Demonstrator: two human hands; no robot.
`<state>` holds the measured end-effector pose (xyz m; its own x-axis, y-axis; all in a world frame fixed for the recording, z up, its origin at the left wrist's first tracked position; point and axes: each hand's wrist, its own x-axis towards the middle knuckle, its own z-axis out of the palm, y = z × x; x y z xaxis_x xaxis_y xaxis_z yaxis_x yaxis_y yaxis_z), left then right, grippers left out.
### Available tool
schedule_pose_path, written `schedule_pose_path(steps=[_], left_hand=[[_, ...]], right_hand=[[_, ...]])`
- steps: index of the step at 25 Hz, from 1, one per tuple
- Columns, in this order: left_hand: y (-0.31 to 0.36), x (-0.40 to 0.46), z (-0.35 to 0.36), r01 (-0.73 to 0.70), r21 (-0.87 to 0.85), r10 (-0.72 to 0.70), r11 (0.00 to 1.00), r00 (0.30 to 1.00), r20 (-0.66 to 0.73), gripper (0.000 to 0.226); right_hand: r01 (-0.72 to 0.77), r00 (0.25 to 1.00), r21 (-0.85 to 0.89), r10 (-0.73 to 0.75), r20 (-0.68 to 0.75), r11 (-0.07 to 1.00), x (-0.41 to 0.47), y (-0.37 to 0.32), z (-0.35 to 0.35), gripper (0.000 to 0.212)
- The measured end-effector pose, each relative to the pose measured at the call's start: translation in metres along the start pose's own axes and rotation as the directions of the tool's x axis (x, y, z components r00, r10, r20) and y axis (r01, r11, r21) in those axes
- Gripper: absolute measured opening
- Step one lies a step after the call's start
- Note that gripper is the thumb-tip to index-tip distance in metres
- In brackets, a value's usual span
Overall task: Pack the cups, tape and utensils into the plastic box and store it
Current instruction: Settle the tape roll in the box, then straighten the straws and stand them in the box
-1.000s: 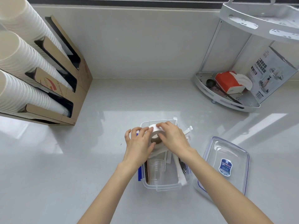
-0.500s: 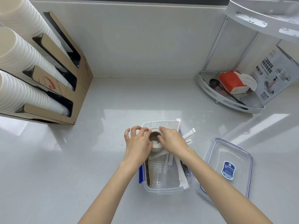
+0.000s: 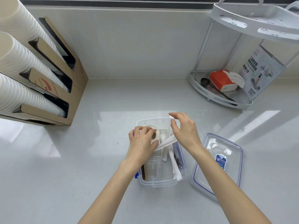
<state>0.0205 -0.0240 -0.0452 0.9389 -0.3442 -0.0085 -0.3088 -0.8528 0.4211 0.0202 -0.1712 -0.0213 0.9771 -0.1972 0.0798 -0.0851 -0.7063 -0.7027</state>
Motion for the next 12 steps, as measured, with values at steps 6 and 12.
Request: schedule_pose_path(steps=[6,12], left_hand=[[0.025,-0.001,0.014,-0.072,-0.012,0.073,0.997,0.988,0.139,0.049],[0.032,0.004,0.027,-0.1,0.064,0.084,0.993,0.974,0.21,0.043]], right_hand=[[-0.295,0.952,-0.021,0.295,0.084,0.955,-0.02,0.021,-0.005,0.052],[-0.303,0.95,0.08,0.294,0.105,0.95,-0.021,0.022,-0.003,0.024]])
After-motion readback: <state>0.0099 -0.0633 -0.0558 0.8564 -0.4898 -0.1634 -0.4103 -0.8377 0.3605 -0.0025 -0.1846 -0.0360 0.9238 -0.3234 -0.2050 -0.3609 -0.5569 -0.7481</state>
